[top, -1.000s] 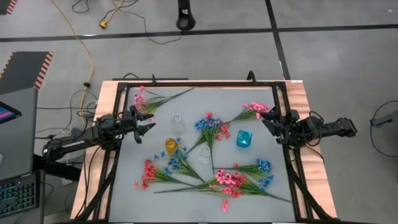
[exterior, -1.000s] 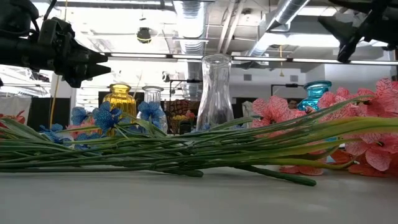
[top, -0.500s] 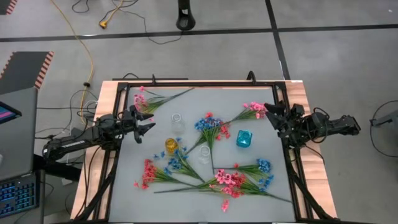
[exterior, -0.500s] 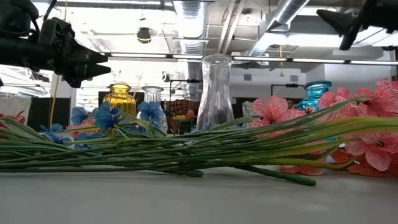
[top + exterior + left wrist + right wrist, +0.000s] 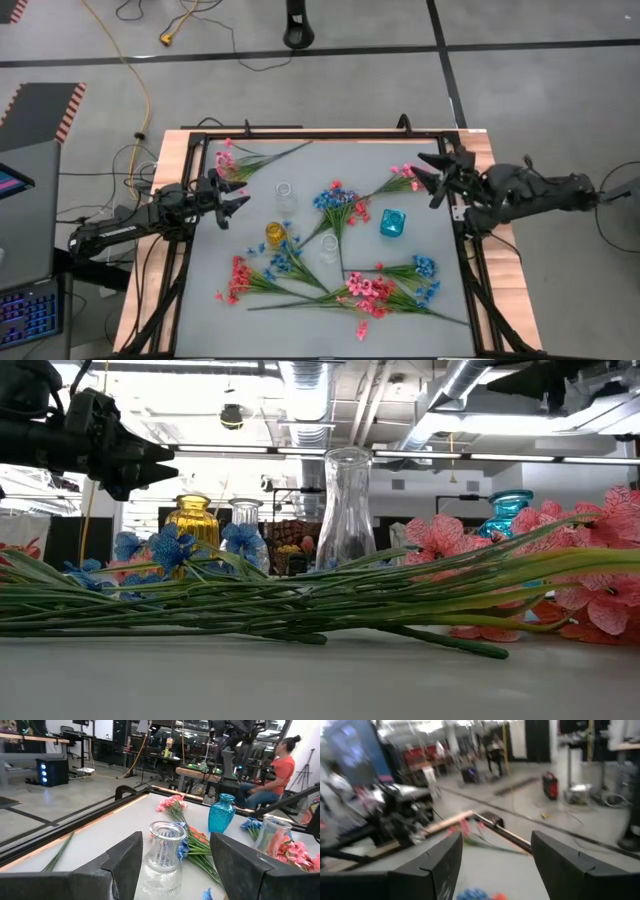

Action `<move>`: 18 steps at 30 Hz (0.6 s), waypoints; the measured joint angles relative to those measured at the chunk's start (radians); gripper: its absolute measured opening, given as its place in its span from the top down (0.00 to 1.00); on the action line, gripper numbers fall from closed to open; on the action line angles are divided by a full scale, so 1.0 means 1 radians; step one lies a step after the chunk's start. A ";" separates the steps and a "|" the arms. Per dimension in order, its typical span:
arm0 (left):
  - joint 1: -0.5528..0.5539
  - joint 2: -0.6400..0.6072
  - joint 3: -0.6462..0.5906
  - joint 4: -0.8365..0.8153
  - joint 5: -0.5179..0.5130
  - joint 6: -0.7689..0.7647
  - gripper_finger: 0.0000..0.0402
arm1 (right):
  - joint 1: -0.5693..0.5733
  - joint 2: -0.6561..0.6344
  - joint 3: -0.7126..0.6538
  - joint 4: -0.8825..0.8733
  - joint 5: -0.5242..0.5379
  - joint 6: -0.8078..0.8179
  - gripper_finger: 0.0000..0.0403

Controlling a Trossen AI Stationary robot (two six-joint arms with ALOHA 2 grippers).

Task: Sort flowers into vase by color
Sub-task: Put the top right pink flowers into the top transparent vase

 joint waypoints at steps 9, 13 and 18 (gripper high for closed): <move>0.000 0.000 0.000 0.005 -0.030 0.000 0.45 | -0.204 0.201 0.207 -0.298 -0.218 0.061 0.34; 0.000 0.000 0.000 0.005 -0.030 0.000 0.45 | -0.331 0.290 0.230 -0.314 -0.390 0.051 0.34; 0.000 0.000 0.000 0.005 -0.030 0.000 0.45 | -0.488 0.409 0.244 -0.317 -0.596 -0.037 0.34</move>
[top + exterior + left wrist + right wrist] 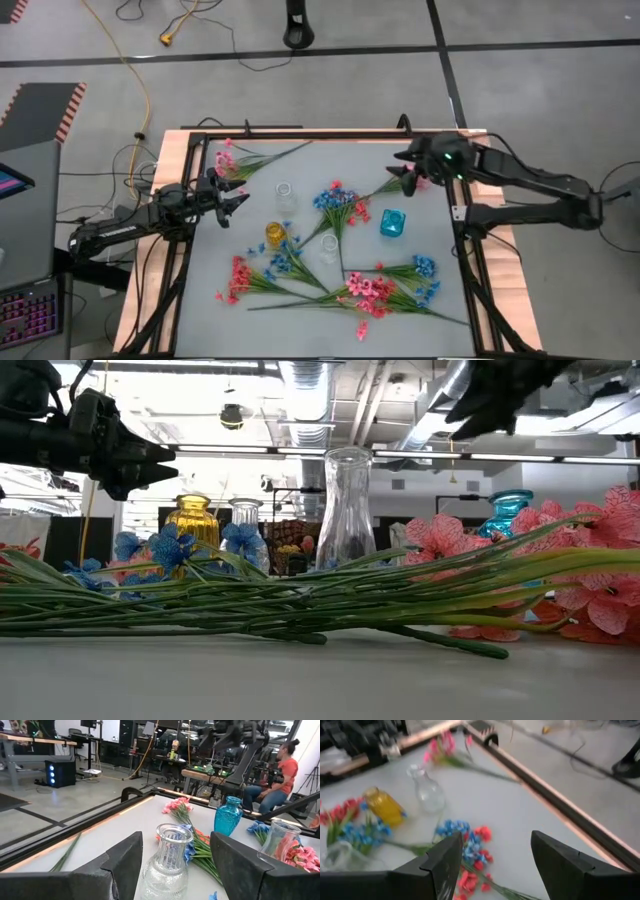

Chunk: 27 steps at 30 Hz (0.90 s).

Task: Sort flowers into vase by color
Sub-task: Put the top right pink flowers into the top transparent vase

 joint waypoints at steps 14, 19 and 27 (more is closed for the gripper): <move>0.000 0.000 0.000 0.000 0.000 0.000 0.45 | -0.270 0.310 0.058 -0.022 -0.115 -0.387 0.34; 0.000 0.000 0.000 0.000 0.000 0.000 0.45 | -0.304 0.400 0.058 -0.086 -0.116 -0.502 0.34; 0.000 0.000 0.000 0.000 0.000 0.000 0.45 | -0.303 0.519 0.058 -0.212 -0.115 -0.634 0.34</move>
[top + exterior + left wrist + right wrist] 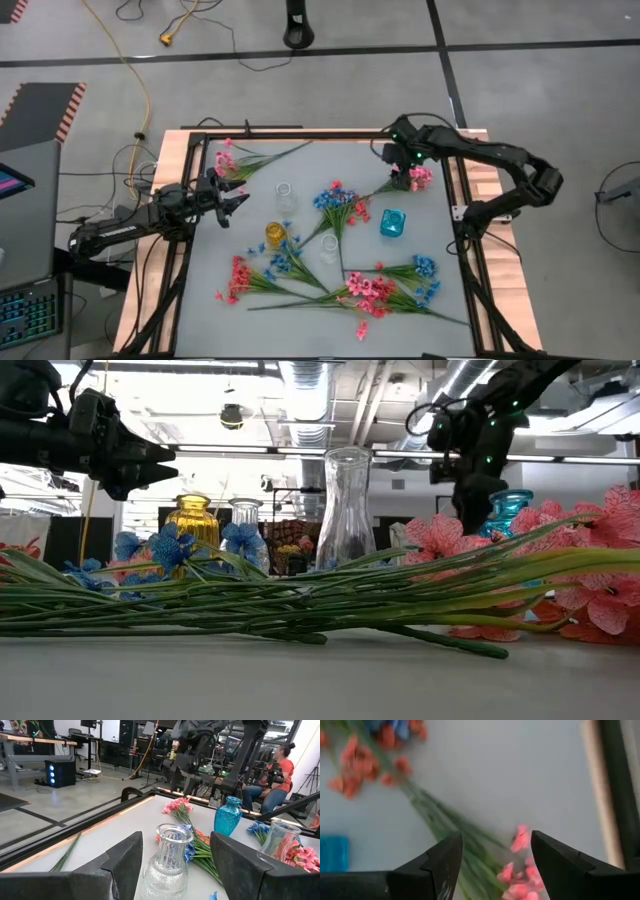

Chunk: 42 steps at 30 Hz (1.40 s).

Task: Sort flowers into vase by color
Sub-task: Put the top right pink flowers into the top transparent vase

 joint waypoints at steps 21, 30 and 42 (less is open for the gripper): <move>0.000 0.000 0.000 0.000 0.000 0.000 0.45 | 0.116 0.301 0.000 -0.058 0.029 -0.117 0.37; 0.000 0.000 0.000 0.000 0.000 0.000 0.45 | 0.132 0.306 0.000 -0.060 0.090 -0.115 0.69; 0.000 0.000 0.000 0.000 0.000 0.000 0.45 | 0.131 0.123 -0.001 -0.060 0.197 -0.114 0.92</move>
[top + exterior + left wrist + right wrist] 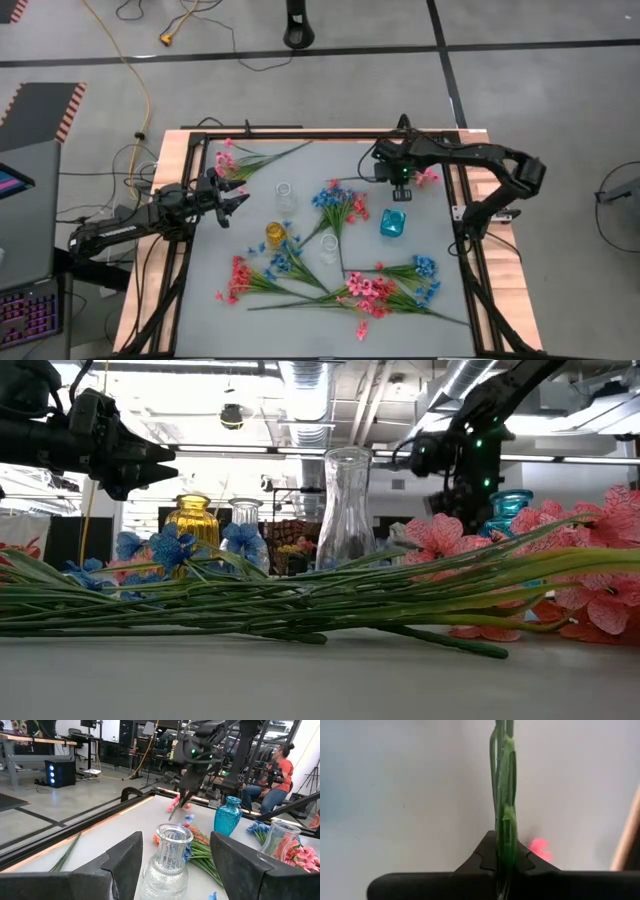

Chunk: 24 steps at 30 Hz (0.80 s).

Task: Sort flowers into vase by color
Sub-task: Put the top right pink flowers into the top transparent vase

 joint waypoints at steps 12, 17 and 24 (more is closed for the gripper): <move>0.000 0.000 -0.001 0.016 0.000 -0.016 0.45 | 0.054 -0.178 0.000 0.010 0.175 0.000 0.89; 0.000 0.000 -0.001 0.015 0.000 -0.054 0.45 | 0.095 -0.215 0.000 0.047 0.255 -0.002 0.91; 0.000 0.000 -0.001 0.015 0.000 -0.070 0.45 | 0.157 -0.235 0.000 0.149 0.290 -0.067 0.89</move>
